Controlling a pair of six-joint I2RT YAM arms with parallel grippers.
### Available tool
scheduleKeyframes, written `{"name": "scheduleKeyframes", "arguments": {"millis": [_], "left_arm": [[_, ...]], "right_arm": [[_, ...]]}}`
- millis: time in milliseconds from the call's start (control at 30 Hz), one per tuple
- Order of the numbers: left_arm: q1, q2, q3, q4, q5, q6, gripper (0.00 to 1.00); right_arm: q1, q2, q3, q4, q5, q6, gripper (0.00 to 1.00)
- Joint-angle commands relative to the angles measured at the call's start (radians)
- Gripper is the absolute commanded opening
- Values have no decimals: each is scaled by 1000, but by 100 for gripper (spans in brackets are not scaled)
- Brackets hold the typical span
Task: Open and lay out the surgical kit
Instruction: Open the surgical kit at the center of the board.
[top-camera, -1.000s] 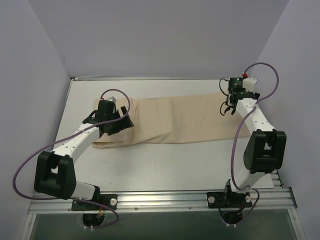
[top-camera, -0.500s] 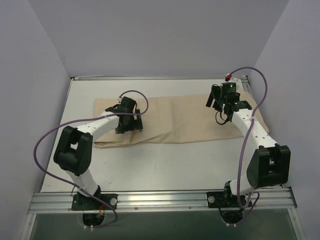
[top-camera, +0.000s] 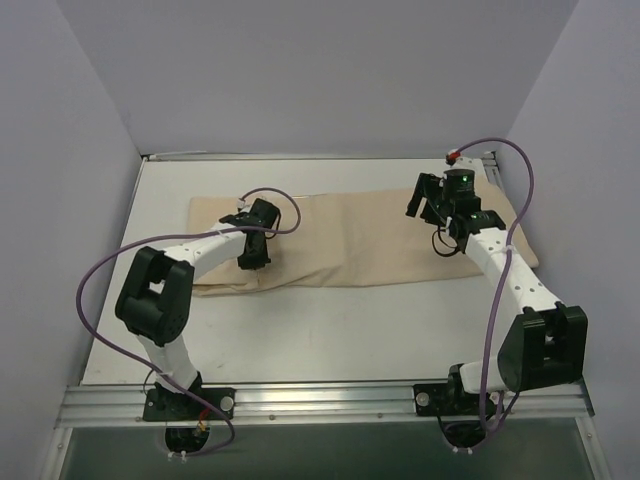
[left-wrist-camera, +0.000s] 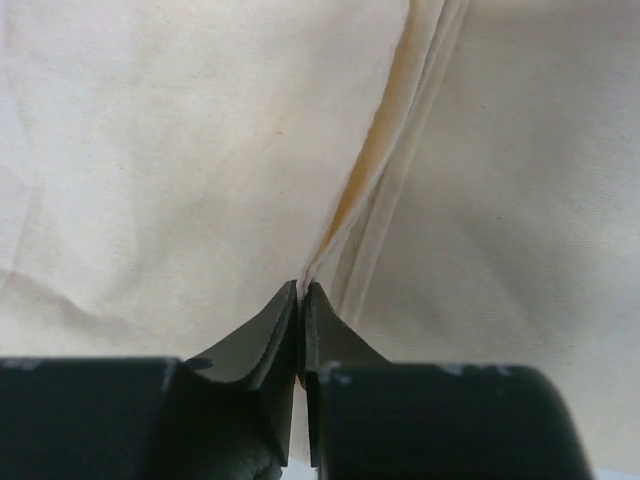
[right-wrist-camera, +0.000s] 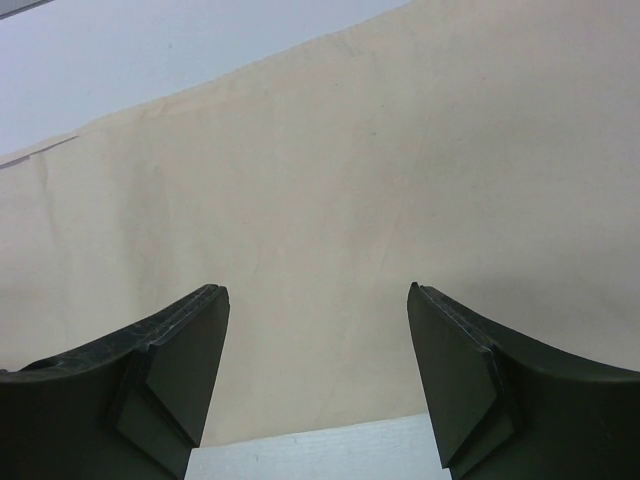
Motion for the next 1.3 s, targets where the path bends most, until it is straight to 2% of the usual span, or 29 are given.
{"name": "scheduleKeyframes", "arguments": {"millis": [0,33,133,167,267,300,367,400,433,500,533,600,700,900,1033,1100,1133,1167,1200,1233,1267], "left_arm": [[24,-80,27,-46,-77,27,13],[32,-96,27,-59,-87,46,2],[115,-166,36,-77,-64,110,2],[208,-182,41,-101,-52,135,2],[378,-241,92,-202,-77,194,2],[502,-275,108,-227,-84,202,2],[631,-306,173,-263,-85,260,2],[731,-323,206,-284,-87,280,3],[767,-326,242,-302,-94,315,23],[787,-334,321,-341,-142,322,88],[782,-338,337,-346,-139,325,94],[773,-347,351,-332,-125,316,94],[753,-338,375,-335,-33,288,94],[634,-320,380,-318,-25,256,94],[578,-297,292,-191,166,218,95],[552,-262,244,-139,230,202,81],[548,-249,198,-97,249,179,68],[545,-237,164,-65,301,161,37],[554,-234,124,-15,338,153,23],[555,-229,93,36,367,130,3],[554,-223,49,61,370,126,2]], "right_arm": [[25,-33,-16,37,-20,-12,73],[30,-24,-14,35,-20,-10,73],[51,-12,-14,38,-17,-10,73],[57,-10,-14,38,-15,-9,73],[88,-5,-3,40,-20,-9,73],[97,-4,1,40,-23,-6,73],[134,10,13,45,-41,-6,73],[148,16,18,45,-41,-4,73],[160,31,23,48,-41,-3,73],[197,45,27,60,-47,0,73],[207,62,26,75,-47,5,73],[229,79,38,78,-60,8,73],[246,100,53,61,-52,8,73],[244,99,64,31,-6,3,74],[205,125,81,11,57,14,74],[171,148,83,18,45,36,68],[130,180,83,31,31,42,63],[111,200,87,34,-27,46,47],[93,220,87,38,-50,53,34],[77,252,89,41,-66,59,19],[60,260,78,46,-69,62,0]]}}
